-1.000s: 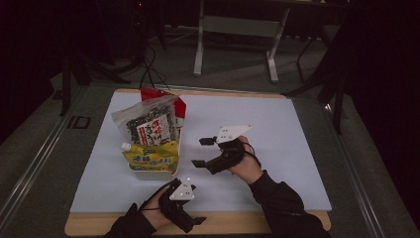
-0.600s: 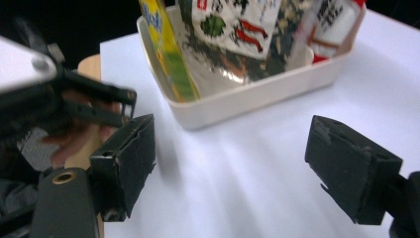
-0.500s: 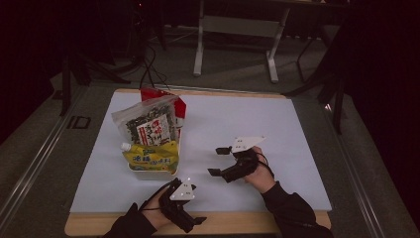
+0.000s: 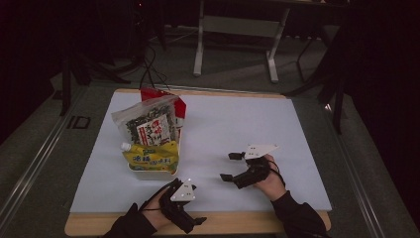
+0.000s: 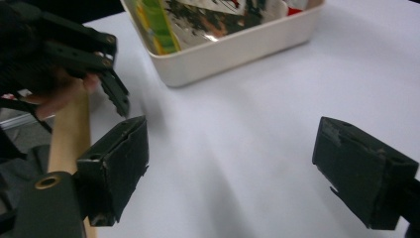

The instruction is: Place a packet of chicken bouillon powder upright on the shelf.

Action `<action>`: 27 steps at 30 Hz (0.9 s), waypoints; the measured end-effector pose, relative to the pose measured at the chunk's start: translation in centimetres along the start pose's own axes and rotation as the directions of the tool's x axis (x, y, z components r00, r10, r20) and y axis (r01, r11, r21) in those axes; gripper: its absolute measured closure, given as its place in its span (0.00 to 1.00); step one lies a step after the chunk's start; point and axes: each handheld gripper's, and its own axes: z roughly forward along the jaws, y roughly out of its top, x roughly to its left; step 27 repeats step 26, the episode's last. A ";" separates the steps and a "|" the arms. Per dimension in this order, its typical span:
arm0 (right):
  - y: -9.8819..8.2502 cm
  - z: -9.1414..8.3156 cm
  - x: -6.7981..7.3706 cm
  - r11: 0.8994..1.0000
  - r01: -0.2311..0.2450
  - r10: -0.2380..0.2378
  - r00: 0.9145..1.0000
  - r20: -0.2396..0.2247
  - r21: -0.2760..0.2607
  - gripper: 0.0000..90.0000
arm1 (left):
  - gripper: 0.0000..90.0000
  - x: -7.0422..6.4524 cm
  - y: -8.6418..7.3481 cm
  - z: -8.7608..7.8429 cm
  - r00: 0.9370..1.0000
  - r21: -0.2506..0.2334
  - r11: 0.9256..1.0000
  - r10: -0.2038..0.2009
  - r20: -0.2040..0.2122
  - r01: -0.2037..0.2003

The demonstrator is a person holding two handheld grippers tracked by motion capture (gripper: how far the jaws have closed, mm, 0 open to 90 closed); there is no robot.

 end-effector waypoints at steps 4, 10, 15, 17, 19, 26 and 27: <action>-0.6 -0.4 -0.2 1.000 -0.008 0.008 1.000 0.010 -0.003 0.16 | 0.01 0.0 0.0 0.0 1.000 0.000 1.000 0.002 0.001 -0.002; -2.1 -1.3 0.0 1.000 0.004 -0.004 0.998 0.057 -0.002 0.16 | 0.01 -0.1 0.0 -0.1 1.000 0.005 1.000 0.008 -0.004 -0.008; -3.2 -1.8 0.0 1.000 -0.011 0.010 0.998 0.065 0.020 0.16 | 0.01 -0.1 0.0 -0.1 1.000 0.000 1.000 0.002 0.000 -0.002; -3.6 -2.0 0.0 0.999 -0.025 0.024 0.997 0.070 0.021 0.16 | 0.01 -0.1 -0.1 -0.1 1.000 0.002 1.000 0.003 -0.001 -0.003; -3.7 -2.1 0.0 0.999 -0.025 0.023 0.997 0.080 0.024 0.16 | 0.01 -0.1 -0.1 -0.1 1.000 0.002 1.000 0.005 -0.005 -0.005; -4.4 -3.1 -0.3 1.000 -0.020 0.018 0.993 0.116 0.022 0.16 | 0.01 -0.1 -0.1 -0.2 1.000 0.000 1.000 0.003 -0.004 -0.003; -4.4 -3.1 -0.3 1.000 -0.020 0.018 0.993 0.116 0.022 0.16 | 0.01 -0.1 -0.1 -0.2 1.000 0.000 1.000 0.003 -0.004 -0.003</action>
